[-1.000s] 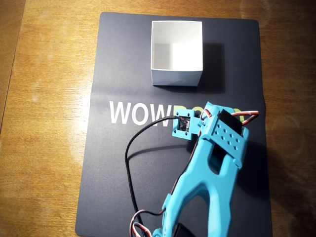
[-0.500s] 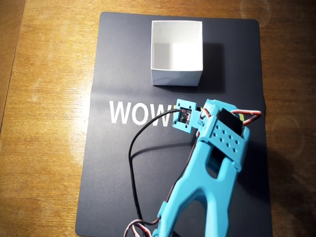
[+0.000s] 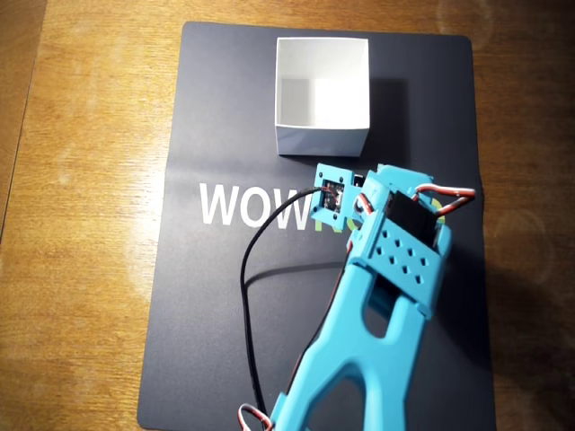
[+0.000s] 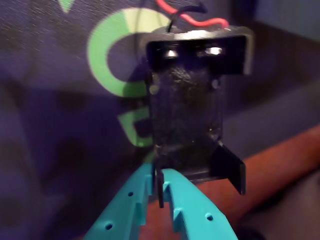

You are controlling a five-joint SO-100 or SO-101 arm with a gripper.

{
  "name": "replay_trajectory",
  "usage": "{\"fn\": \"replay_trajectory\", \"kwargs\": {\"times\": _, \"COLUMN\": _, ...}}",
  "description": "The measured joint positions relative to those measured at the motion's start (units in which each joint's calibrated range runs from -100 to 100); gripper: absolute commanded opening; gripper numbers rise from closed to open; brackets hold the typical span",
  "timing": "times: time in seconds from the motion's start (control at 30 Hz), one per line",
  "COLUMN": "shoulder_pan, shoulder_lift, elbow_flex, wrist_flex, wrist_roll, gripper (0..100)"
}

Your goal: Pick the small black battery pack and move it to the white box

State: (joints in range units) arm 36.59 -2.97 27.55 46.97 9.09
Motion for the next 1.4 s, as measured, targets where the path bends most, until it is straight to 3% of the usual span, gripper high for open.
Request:
{"fn": "replay_trajectory", "kwargs": {"times": 0.2, "shoulder_pan": -4.2, "shoulder_lift": -8.9, "elbow_flex": 0.0, "wrist_flex": 0.09, "wrist_roll": 0.0, "gripper": 0}}
{"fn": "replay_trajectory", "kwargs": {"times": 0.4, "shoulder_pan": -16.69, "shoulder_lift": -20.08, "elbow_flex": -5.64, "wrist_flex": 0.09, "wrist_roll": 0.0, "gripper": 0}}
{"fn": "replay_trajectory", "kwargs": {"times": 0.67, "shoulder_pan": -28.18, "shoulder_lift": -20.59, "elbow_flex": -14.64, "wrist_flex": -0.09, "wrist_roll": 1.16, "gripper": 1}}
{"fn": "replay_trajectory", "kwargs": {"times": 0.93, "shoulder_pan": -25.22, "shoulder_lift": -11.61, "elbow_flex": -14.73, "wrist_flex": -3.14, "wrist_roll": 5.47, "gripper": 1}}
{"fn": "replay_trajectory", "kwargs": {"times": 1.23, "shoulder_pan": -15.33, "shoulder_lift": -7.37, "elbow_flex": -9.73, "wrist_flex": 3.84, "wrist_roll": 6.04, "gripper": 1}}
{"fn": "replay_trajectory", "kwargs": {"times": 1.4, "shoulder_pan": -12.86, "shoulder_lift": -7.37, "elbow_flex": -6.36, "wrist_flex": 13.17, "wrist_roll": 5.99, "gripper": 1}}
